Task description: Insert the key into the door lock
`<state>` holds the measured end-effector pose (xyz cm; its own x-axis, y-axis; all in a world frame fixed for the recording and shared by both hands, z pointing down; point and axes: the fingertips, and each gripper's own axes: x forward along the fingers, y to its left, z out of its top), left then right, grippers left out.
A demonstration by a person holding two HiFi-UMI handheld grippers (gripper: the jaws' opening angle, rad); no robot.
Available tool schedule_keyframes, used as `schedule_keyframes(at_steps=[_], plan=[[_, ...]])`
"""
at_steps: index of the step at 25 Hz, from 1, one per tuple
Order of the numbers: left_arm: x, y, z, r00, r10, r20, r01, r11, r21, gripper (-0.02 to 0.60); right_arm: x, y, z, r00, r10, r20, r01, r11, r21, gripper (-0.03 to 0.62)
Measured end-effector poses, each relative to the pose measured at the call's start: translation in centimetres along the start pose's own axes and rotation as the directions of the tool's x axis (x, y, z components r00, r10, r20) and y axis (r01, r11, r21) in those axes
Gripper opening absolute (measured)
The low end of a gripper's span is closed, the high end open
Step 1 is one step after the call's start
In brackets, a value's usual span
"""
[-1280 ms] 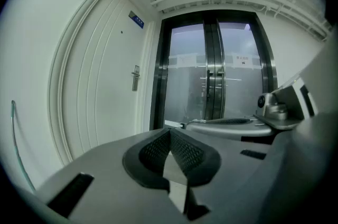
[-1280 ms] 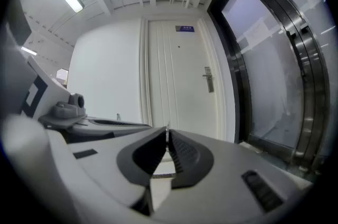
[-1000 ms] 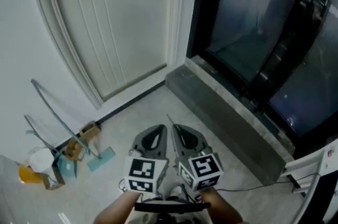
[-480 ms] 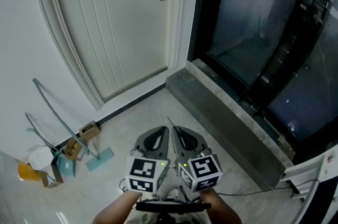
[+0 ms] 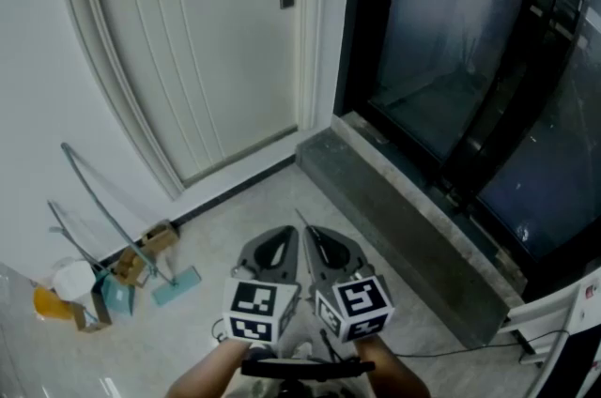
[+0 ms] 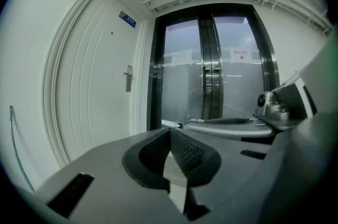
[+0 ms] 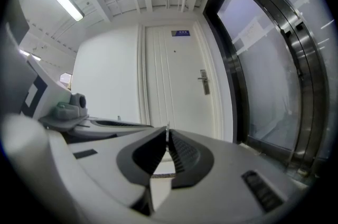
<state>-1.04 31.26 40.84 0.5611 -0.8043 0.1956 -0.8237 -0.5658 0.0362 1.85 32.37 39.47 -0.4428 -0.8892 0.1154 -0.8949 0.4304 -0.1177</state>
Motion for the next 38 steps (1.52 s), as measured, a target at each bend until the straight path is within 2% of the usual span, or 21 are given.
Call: schedule_keyframes(at_steps=[11,15,18,20,27,32,38], plan=[[2.3,-1.1,0.4,1.0,-0.013,-0.005,0.013,1.0,0.018,0.011,0.2,-2.6,0.4,1.0,-0.014,0.006,0.014,1.0,-0.01,0.02],[3.9,-0.7,0.4,0.999,-0.034,-0.008,0.034,0.999,0.016,0.011,1.5,-3.6,0.5,1.0,-0.029,0.0,0.029,0.999,-0.033,0.02],[5.2,0.2,0.7,0.999,-0.051,-0.007,0.051,0.999,0.011,0.011,2.9,-4.2,0.6,0.999,-0.051,-0.016,0.051,0.999,-0.01,0.02],[6.1,1.1,0.9,0.998,-0.061,-0.005,0.061,0.998,0.005,0.011,4.2,-4.2,0.9,0.998,-0.054,-0.023,0.054,0.999,0.006,0.02],[9.5,5.6,1.6,0.995,-0.096,-0.011,0.096,0.995,-0.025,0.009,9.8,-5.2,1.2,0.994,-0.091,-0.055,0.088,0.995,-0.054,0.02],[11.7,9.6,2.1,0.993,-0.122,-0.006,0.121,0.992,-0.026,0.009,14.3,-4.6,1.7,0.99,-0.115,-0.076,0.112,0.993,-0.044,0.02],[13.6,14.4,2.6,0.99,-0.144,-0.005,0.144,0.989,-0.037,0.009,19.7,-4.2,2.1,0.989,-0.131,-0.065,0.125,0.988,-0.095,0.02]])
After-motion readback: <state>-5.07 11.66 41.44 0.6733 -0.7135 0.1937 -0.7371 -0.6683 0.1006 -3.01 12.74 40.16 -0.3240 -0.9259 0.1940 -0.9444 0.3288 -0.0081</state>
